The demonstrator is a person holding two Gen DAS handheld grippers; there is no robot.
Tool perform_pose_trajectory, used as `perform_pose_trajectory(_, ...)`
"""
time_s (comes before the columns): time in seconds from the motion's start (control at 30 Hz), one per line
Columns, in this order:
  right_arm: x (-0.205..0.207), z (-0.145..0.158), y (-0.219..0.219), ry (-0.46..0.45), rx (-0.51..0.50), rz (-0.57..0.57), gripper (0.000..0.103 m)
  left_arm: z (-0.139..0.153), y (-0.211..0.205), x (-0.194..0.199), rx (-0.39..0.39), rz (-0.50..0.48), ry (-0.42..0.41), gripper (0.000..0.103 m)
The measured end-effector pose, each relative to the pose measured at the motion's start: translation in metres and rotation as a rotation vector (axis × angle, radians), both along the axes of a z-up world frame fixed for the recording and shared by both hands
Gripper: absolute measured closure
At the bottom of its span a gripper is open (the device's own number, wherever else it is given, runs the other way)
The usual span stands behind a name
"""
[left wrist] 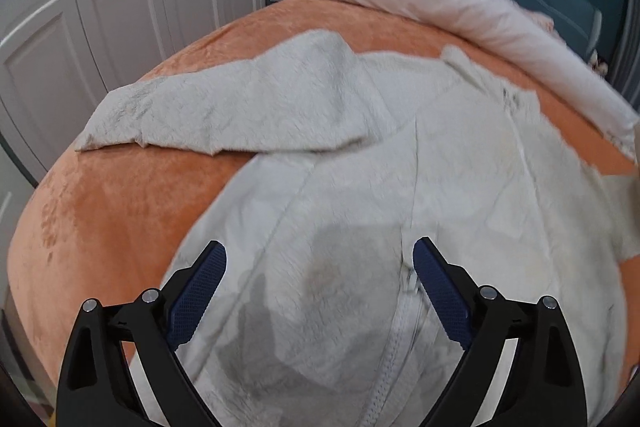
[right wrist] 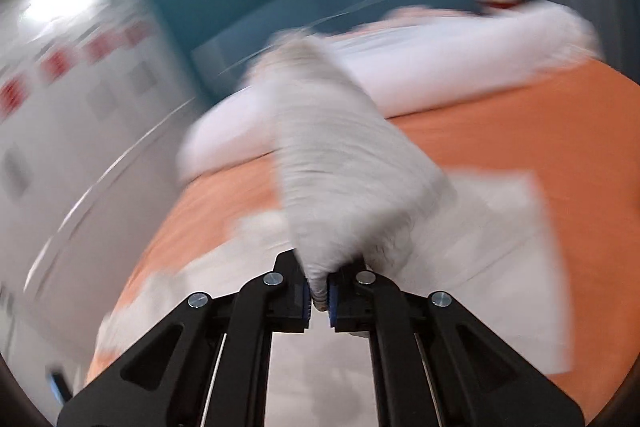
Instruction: Fold large clothes
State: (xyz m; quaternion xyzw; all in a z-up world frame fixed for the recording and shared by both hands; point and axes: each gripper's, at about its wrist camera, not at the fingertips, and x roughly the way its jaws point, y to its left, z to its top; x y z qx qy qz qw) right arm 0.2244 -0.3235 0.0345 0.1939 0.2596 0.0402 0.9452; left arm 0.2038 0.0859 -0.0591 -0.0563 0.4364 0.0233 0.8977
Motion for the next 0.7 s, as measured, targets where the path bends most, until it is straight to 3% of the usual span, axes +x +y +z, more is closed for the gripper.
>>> perform_pose_trajectory(0.07,0.018,-0.016,0.073,0.025,-0.036,0.180,0.091,0.003,0.006,0.002,-0.034,0.011,-0.005,0.011)
perform_pose_trajectory(0.1,0.024,-0.032,0.108,0.059,-0.056,0.251,0.079,0.005,0.010,0.005,-0.064,0.012,0.001,0.011)
perform_pose_trajectory(0.13,0.025,-0.049,0.138,0.100,-0.064,0.303,0.058,0.005,0.013,0.008,-0.097,0.010,0.010,0.011)
perform_pose_trajectory(0.17,0.021,-0.071,0.169,0.149,-0.070,0.353,0.052,0.005,0.016,0.011,-0.131,0.009,0.019,0.011)
perform_pose_trajectory(0.27,-0.002,-0.095,0.196,0.174,-0.096,0.395,0.053,0.001,0.022,0.026,-0.266,0.000,0.043,0.011)
perform_pose_trajectory(0.37,-0.035,-0.106,0.168,0.184,-0.072,0.302,0.053,-0.004,0.017,0.042,-0.344,-0.022,0.056,0.012)
perform_pose_trajectory(0.5,-0.060,-0.110,0.072,0.239,-0.019,0.066,0.052,-0.022,-0.011,0.075,-0.459,-0.082,0.112,0.011)
perform_pose_trajectory(0.63,-0.074,-0.110,-0.002,0.268,-0.015,-0.136,0.051,-0.047,-0.044,0.108,-0.473,-0.091,0.166,0.012)
perform_pose_trajectory(0.67,-0.072,-0.112,-0.014,0.272,-0.014,-0.170,0.051,-0.048,-0.050,0.114,-0.457,-0.094,0.157,0.015)
perform_pose_trajectory(0.7,-0.070,-0.116,-0.029,0.278,-0.003,-0.198,0.051,-0.049,-0.059,0.120,-0.417,-0.103,0.148,0.034)
